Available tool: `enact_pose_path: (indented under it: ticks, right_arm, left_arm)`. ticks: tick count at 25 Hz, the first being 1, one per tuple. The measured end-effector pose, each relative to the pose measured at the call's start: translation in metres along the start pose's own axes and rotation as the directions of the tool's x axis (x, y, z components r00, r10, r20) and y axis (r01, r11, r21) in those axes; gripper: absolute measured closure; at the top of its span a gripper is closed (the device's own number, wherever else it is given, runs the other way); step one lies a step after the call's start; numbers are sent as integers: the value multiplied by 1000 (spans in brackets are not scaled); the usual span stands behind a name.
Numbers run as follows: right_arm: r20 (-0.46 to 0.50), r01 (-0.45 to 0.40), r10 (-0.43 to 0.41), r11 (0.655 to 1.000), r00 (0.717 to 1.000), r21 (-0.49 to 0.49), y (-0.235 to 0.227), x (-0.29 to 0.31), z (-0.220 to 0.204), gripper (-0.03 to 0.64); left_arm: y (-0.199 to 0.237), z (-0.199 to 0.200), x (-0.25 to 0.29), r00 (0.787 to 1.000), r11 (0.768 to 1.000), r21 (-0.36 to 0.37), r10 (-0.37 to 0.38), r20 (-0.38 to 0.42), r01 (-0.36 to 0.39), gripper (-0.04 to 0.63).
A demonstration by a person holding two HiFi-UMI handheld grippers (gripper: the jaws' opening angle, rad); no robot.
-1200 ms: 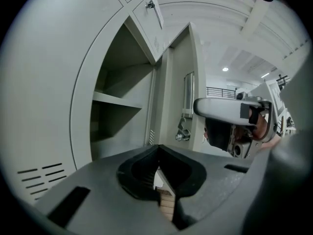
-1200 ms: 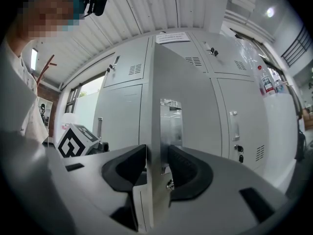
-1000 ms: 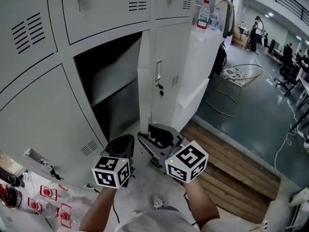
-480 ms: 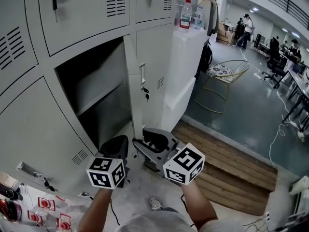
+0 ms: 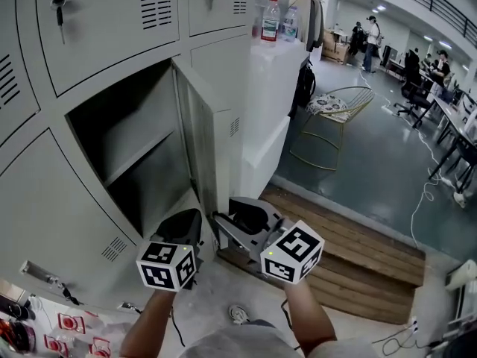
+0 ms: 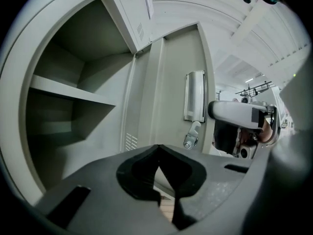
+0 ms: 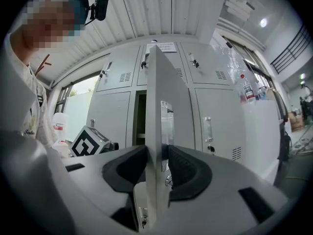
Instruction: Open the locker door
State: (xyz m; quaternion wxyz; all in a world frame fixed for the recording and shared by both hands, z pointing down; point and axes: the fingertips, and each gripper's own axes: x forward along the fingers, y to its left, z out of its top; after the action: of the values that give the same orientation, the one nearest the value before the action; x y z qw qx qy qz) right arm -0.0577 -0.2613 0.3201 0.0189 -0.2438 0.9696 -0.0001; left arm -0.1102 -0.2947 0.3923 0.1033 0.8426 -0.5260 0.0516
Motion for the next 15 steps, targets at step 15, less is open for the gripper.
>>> enact_pose_path:
  ticks: [15]
  right_arm:
    - [12,172,-172,985,985,11,-57,-38,1,525]
  left_arm:
    - [-32,1,30,998,998,18,-60,-12,60,589]
